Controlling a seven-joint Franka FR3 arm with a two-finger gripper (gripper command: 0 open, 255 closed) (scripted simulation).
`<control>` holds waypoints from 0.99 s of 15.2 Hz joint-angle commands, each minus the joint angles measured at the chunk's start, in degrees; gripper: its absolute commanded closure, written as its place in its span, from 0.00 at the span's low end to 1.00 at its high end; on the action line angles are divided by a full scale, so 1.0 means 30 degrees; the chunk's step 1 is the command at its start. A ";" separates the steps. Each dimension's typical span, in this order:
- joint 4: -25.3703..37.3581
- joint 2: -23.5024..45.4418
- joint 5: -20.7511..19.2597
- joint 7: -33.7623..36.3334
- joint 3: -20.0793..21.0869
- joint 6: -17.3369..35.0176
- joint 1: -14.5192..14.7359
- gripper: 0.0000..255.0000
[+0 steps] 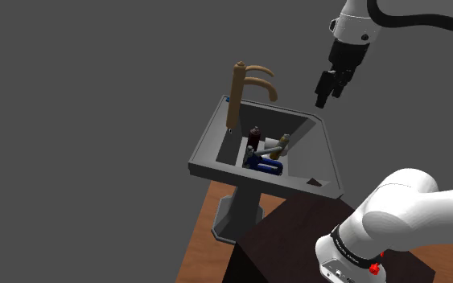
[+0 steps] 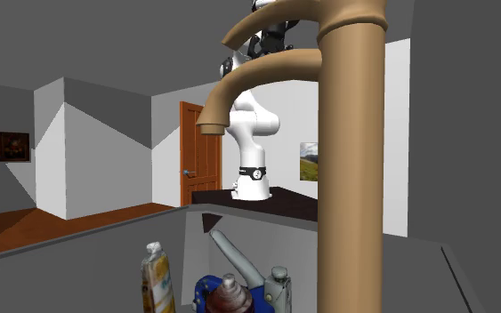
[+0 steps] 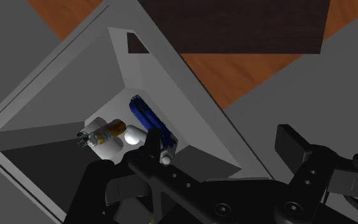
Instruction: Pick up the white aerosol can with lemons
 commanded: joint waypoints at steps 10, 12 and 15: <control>-0.0211 0.4220 -0.0434 -0.2335 -0.3439 0.3827 -0.0716 0.00; -0.0008 0.5391 -0.0340 -0.2916 -0.4176 0.4618 -0.0817 0.00; 0.0466 0.7294 -0.0019 -0.3860 -0.5252 0.5731 -0.0928 0.00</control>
